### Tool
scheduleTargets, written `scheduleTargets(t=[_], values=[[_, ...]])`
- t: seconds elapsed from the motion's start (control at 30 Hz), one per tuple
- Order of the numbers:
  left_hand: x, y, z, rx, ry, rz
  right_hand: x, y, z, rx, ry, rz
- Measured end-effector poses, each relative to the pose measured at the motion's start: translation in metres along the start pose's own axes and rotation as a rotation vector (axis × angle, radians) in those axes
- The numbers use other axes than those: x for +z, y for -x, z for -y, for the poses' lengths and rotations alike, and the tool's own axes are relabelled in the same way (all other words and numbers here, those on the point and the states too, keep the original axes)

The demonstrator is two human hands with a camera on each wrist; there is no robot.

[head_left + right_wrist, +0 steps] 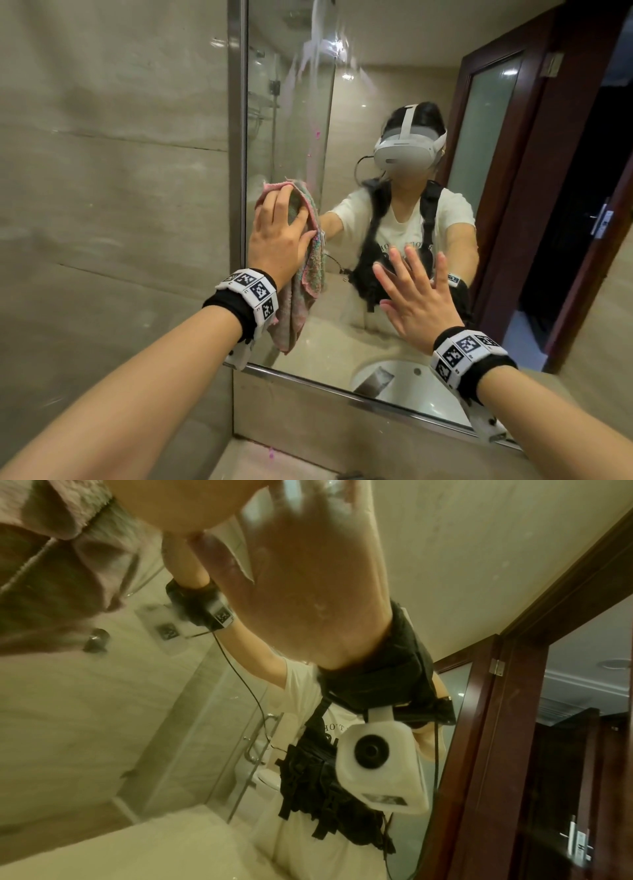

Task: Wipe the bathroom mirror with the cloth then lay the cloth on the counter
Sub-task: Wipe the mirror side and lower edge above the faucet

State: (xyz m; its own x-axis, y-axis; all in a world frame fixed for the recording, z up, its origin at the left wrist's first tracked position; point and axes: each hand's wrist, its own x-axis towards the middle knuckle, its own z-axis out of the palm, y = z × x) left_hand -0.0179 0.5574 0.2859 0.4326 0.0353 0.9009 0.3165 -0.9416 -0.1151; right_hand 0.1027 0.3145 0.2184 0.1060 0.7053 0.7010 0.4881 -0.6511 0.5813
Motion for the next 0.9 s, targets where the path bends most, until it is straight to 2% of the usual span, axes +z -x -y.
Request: scheduleTargets(t=[0.2,0.33,0.5,0.63,0.73,0.9], values=[[0.0,-0.007,0.011,0.031,0.291,0.061,0.003,0.001,0.0,0.003,-0.003,-0.034],[-0.006,-0.02,0.01,-0.044,0.436,0.115,0.004,-0.001,-0.009,-0.035,0.022,-0.055],[-0.018,-0.049,0.008,-0.074,0.439,0.097,-0.009,-0.02,-0.027,-0.102,0.046,-0.065],[-0.028,-0.081,0.002,-0.15,0.46,0.068,-0.039,-0.083,-0.053,0.021,0.01,-0.132],[-0.036,-0.112,-0.001,-0.16,0.457,0.042,-0.066,-0.127,-0.074,0.099,-0.005,-0.103],[-0.055,-0.174,0.0,-0.18,0.403,0.022,-0.078,-0.135,-0.079,0.07,0.025,-0.055]])
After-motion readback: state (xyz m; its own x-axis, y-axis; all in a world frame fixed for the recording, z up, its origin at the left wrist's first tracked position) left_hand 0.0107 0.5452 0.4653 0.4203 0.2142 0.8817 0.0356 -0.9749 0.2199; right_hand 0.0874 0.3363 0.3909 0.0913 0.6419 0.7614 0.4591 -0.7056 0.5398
